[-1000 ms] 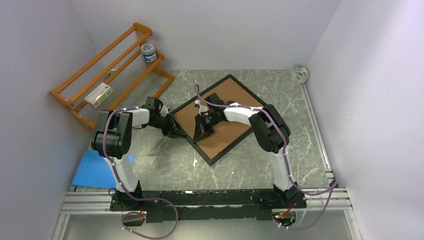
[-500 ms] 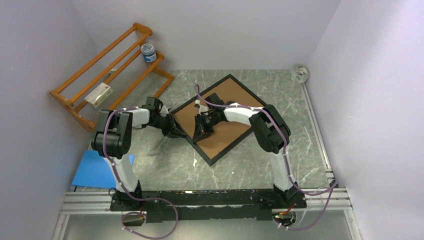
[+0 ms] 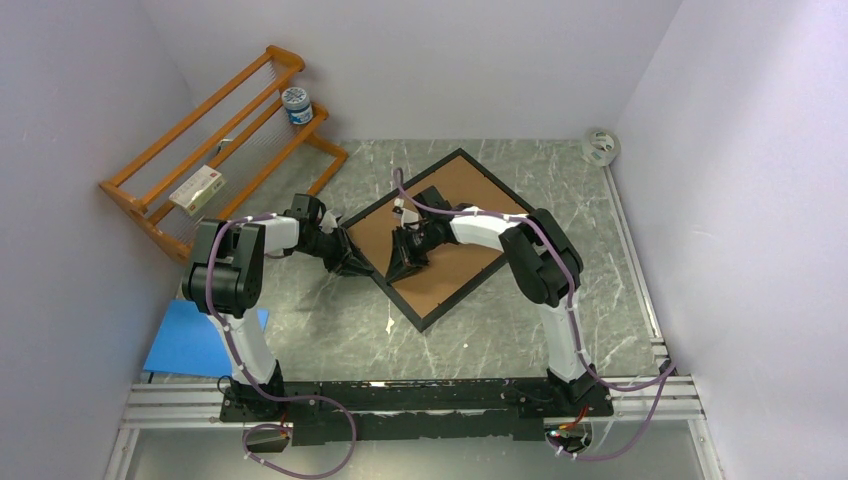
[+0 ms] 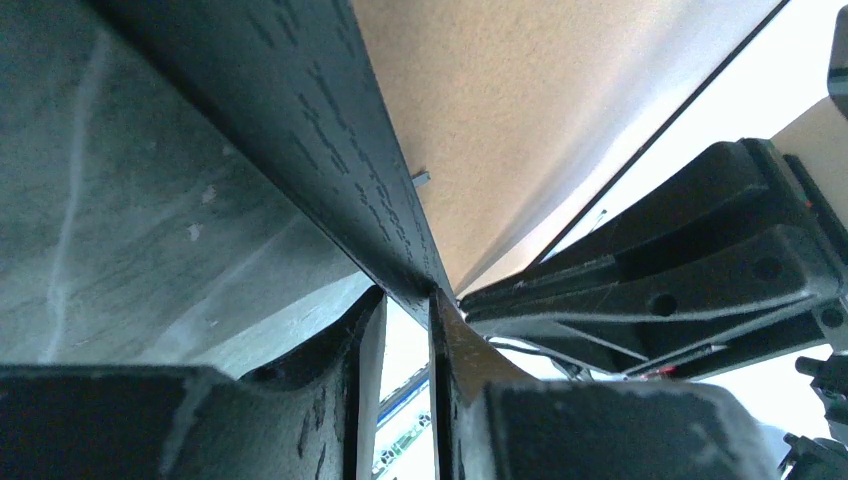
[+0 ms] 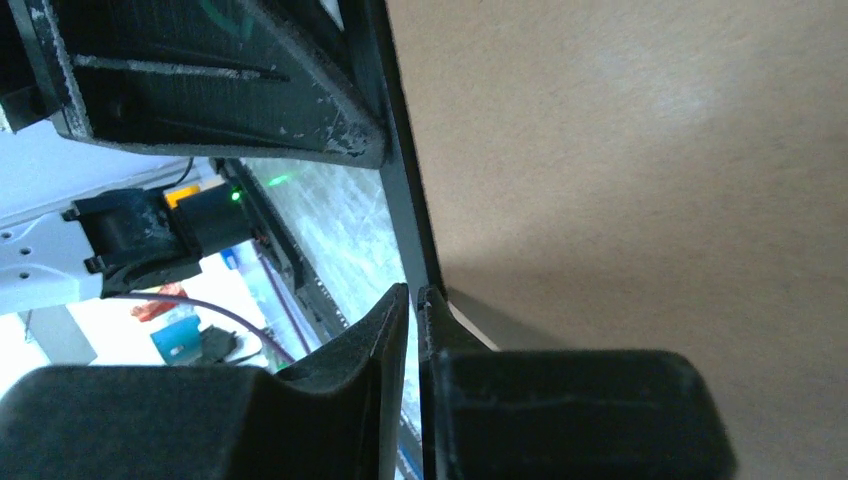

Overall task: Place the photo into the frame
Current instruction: Install the photo frame at the center of the board.

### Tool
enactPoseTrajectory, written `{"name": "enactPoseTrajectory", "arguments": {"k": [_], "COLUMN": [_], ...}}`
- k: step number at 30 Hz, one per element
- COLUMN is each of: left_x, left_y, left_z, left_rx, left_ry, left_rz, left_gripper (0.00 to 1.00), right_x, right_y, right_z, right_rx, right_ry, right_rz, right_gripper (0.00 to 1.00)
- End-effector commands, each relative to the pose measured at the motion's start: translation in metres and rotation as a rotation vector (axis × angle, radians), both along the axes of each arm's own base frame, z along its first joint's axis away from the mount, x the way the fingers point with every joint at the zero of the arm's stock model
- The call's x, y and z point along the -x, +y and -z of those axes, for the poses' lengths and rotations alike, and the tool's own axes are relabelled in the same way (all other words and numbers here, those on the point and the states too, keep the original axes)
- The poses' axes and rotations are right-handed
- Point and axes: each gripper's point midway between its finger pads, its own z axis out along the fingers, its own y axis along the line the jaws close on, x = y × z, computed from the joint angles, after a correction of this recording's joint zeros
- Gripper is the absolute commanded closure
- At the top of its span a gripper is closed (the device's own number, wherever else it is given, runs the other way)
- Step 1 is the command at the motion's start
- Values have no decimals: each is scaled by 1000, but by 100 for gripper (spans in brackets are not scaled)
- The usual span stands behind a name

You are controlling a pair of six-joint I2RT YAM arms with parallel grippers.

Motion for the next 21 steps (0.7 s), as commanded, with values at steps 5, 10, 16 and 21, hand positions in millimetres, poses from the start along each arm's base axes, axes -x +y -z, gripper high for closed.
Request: {"name": "enactPoseTrajectory", "arguments": {"k": [5,10,16,21], "left_x": [16,15,15,15], "left_y": [20,20,21,23], "left_z": [38,37,37,37], "left_rx": [-162,-163,-169,-182], "left_ry": [57,54,55,54], "left_rz": [-2,-3,-4,-3], "left_gripper": [75,75,75,75], "right_x": [-14,-16,-23,-28], "right_y": [-45,-49,-62,-81], "right_z": [76,80,91,97], "right_rx": [268,292,382,478], "right_ry": [-65,-82,-124,-178], "right_rz": [43,43,74,81], "right_gripper": [86,85,77,69]}}
